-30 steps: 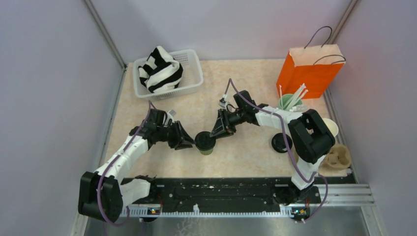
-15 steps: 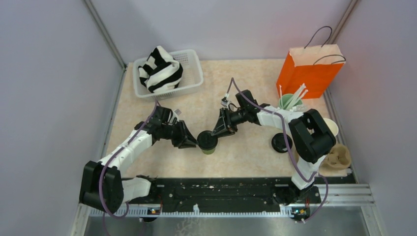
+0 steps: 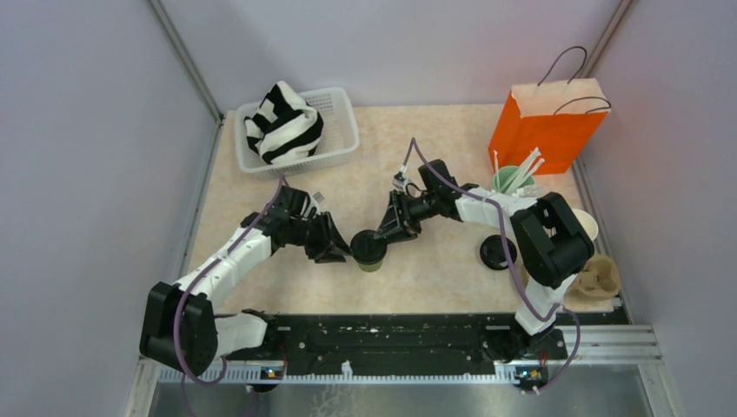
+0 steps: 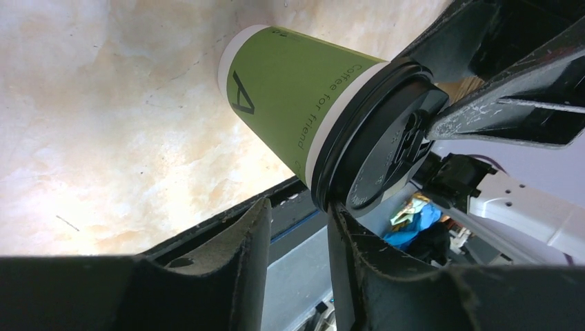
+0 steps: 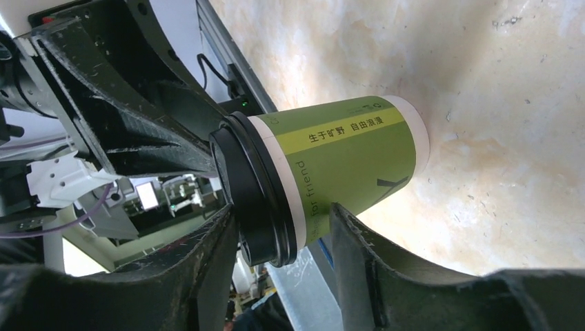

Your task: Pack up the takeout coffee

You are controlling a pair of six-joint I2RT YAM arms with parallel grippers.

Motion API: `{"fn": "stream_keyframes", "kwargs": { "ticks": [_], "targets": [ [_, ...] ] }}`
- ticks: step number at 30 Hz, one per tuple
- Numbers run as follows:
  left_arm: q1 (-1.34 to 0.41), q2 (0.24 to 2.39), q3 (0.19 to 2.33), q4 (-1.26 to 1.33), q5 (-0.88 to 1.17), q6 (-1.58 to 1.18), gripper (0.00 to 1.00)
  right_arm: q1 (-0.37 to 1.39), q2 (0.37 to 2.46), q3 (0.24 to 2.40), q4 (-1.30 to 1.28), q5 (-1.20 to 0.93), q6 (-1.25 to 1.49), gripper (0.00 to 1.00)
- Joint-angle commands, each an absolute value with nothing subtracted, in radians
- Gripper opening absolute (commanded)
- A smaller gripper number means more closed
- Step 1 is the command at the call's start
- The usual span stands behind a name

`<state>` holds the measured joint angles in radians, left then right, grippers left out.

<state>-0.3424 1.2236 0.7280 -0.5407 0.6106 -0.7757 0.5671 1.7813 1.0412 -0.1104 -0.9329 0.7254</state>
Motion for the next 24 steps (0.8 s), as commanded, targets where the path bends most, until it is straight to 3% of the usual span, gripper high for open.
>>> {"fn": "stream_keyframes", "kwargs": {
  "ticks": [1, 6, 11, 20, 24],
  "targets": [
    [-0.363, 1.219, 0.737, -0.659, 0.378, -0.685, 0.44, 0.577, 1.724, 1.069, -0.156, -0.923, 0.693, 0.52],
    [-0.362, 1.228, 0.742, -0.639, 0.402, -0.696, 0.45, 0.535, 1.65, 1.062, -0.158, -0.937, 0.713, 0.61],
    [-0.363, 1.22, 0.72, -0.616, 0.412, -0.697, 0.45, 0.505, 1.633, 1.007, -0.156, -0.932, 0.71, 0.63],
    [-0.363, 1.247, 0.733, -0.61, 0.423, -0.695, 0.44, 0.507, 1.649, 0.922, -0.089, -0.919, 0.74, 0.39],
    [-0.362, 1.248, 0.728, -0.616, 0.422, -0.692, 0.44, 0.52, 1.666, 0.926, -0.081, -0.929, 0.732, 0.34]
  ]
}}
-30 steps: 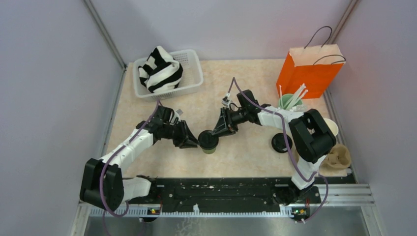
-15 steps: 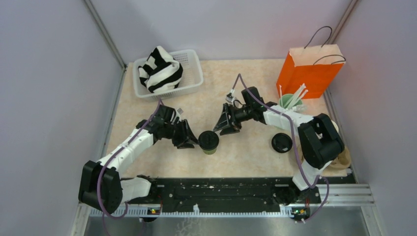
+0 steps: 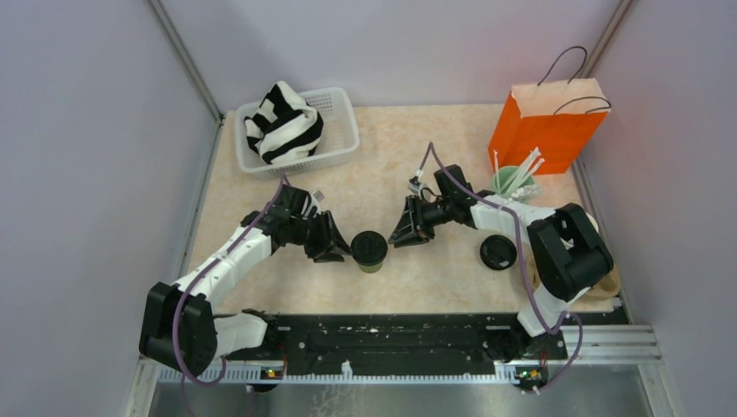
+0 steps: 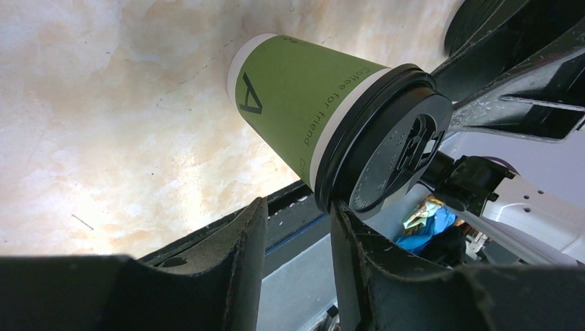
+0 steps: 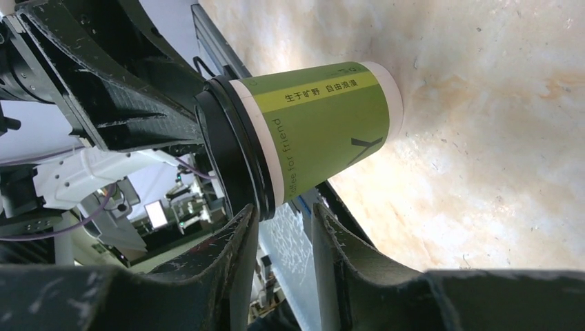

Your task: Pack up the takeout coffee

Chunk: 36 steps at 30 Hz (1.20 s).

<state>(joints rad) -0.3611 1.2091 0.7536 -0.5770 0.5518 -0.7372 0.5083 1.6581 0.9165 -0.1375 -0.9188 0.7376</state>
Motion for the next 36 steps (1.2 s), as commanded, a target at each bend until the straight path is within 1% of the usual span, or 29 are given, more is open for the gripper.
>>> {"fn": "stream_keyframes", "kwargs": {
  "ticks": [1, 11, 14, 18, 21, 23, 26, 30, 33, 36],
  "targets": [
    [-0.363, 1.249, 0.727, -0.616, 0.422, -0.693, 0.44, 0.524, 1.67, 0.928, -0.079, -0.931, 0.734, 0.34],
    [-0.363, 1.273, 0.727, -0.605, 0.423, -0.691, 0.42, 0.546, 1.715, 0.926, -0.061, -0.902, 0.736, 0.33],
    [-0.364, 1.284, 0.716, -0.612, 0.411, -0.694, 0.42, 0.546, 1.727, 0.907, -0.099, -0.833, 0.714, 0.32],
    [-0.365, 1.295, 0.643, -0.606, 0.395, -0.706, 0.4, 0.545, 1.753, 0.846, -0.133, -0.737, 0.688, 0.32],
    [-0.365, 1.284, 0.602, -0.61, 0.377, -0.704, 0.4, 0.543, 1.747, 0.816, -0.126, -0.72, 0.691, 0.32],
    [-0.365, 1.278, 0.624, -0.637, 0.36, -0.687, 0.4, 0.544, 1.738, 0.832, -0.14, -0.734, 0.69, 0.32],
    [-0.365, 1.258, 0.709, -0.682, 0.341, -0.661, 0.41, 0.544, 1.706, 0.913, -0.177, -0.766, 0.685, 0.33],
    [-0.366, 1.238, 0.816, -0.697, 0.381, -0.659, 0.44, 0.544, 1.68, 0.99, -0.2, -0.821, 0.692, 0.36],
    [-0.366, 1.226, 0.845, -0.68, 0.402, -0.681, 0.49, 0.544, 1.666, 1.004, -0.182, -0.849, 0.721, 0.38],
    [-0.364, 1.215, 0.855, -0.676, 0.397, -0.683, 0.49, 0.544, 1.656, 1.017, -0.188, -0.853, 0.728, 0.39]
  ]
}}
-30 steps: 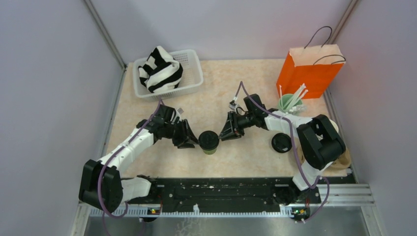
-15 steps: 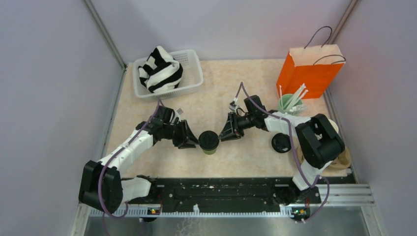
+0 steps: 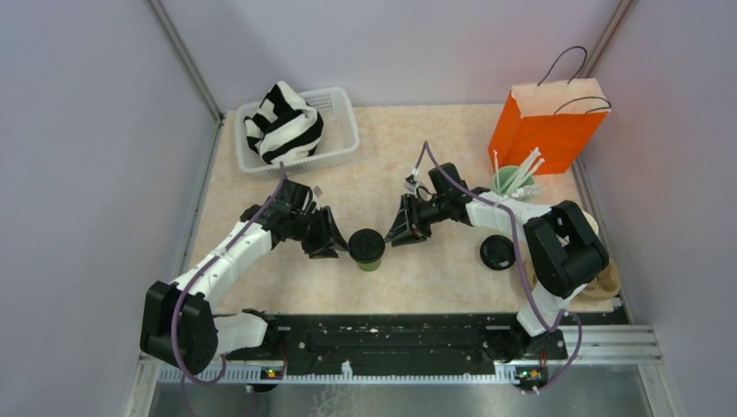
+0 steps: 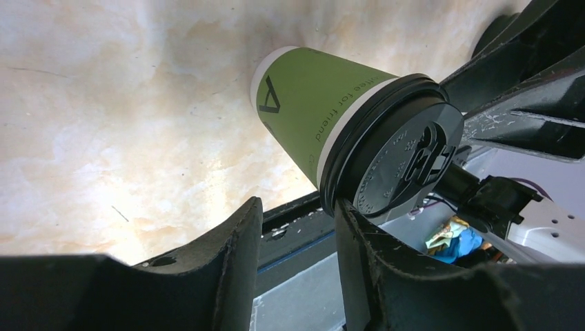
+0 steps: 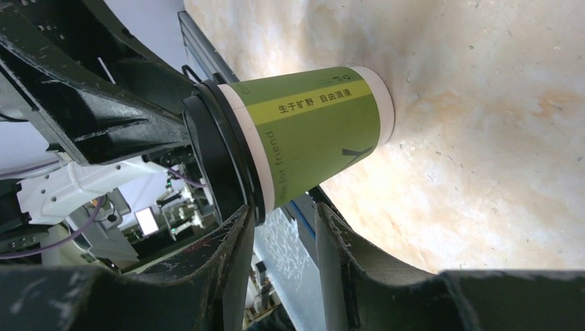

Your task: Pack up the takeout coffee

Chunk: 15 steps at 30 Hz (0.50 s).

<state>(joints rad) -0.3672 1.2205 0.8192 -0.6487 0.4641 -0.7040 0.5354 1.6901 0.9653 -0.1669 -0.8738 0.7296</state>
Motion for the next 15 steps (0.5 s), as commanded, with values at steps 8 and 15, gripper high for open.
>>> {"fn": "stream_keyframes", "kwargs": {
  "ticks": [8, 15],
  "targets": [
    [-0.364, 1.14, 0.929, -0.746, 0.371, -0.654, 0.64, 0.5, 1.596, 1.049, -0.316, -0.825, 0.659, 0.41],
    [-0.46, 1.154, 1.057, -0.709, 0.373, -0.592, 0.98, 0.456, 1.531, 1.04, -0.482, -0.751, 0.531, 0.43]
  ]
}}
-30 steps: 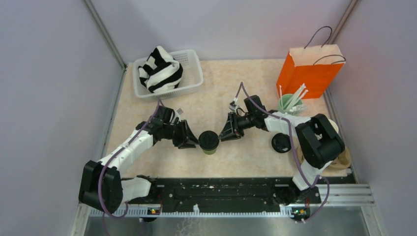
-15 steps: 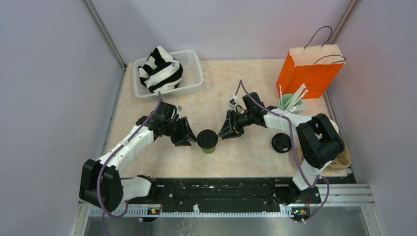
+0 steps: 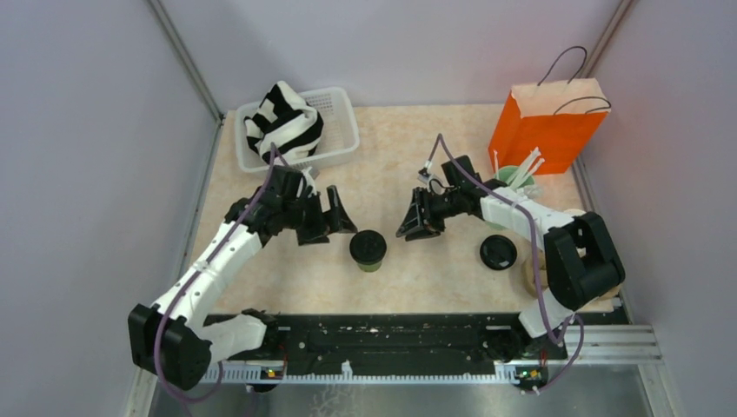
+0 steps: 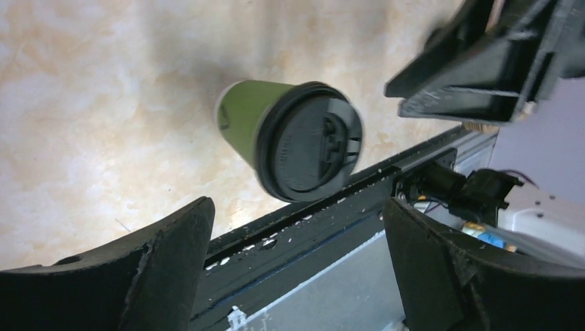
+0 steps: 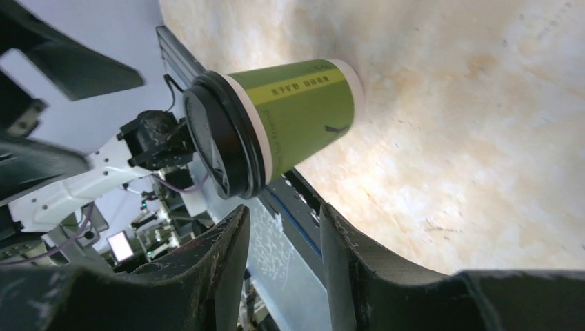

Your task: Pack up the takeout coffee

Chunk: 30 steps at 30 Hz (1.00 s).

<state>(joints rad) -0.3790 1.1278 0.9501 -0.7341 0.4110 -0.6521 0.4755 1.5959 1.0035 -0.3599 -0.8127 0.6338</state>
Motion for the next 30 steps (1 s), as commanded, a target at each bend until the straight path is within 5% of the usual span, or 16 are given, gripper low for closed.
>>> {"fn": "stream_keyframes", "kwargs": {
  "ticks": [1, 15, 30],
  "targets": [
    [-0.505, 1.189, 1.094, -0.743, 0.318, -0.577, 0.98, 0.448, 1.518, 1.038, -0.496, -0.739, 0.52, 0.43],
    [-0.808, 1.553, 1.394, -0.935, -0.118, -0.491, 0.98, 0.355, 1.358, 0.959, -0.558, -0.742, 0.455, 0.45],
    [-0.908, 1.572, 1.388, -0.992, -0.216, -0.57, 0.98, 0.35, 1.339, 0.925, -0.525, -0.781, 0.45, 0.45]
  ]
}}
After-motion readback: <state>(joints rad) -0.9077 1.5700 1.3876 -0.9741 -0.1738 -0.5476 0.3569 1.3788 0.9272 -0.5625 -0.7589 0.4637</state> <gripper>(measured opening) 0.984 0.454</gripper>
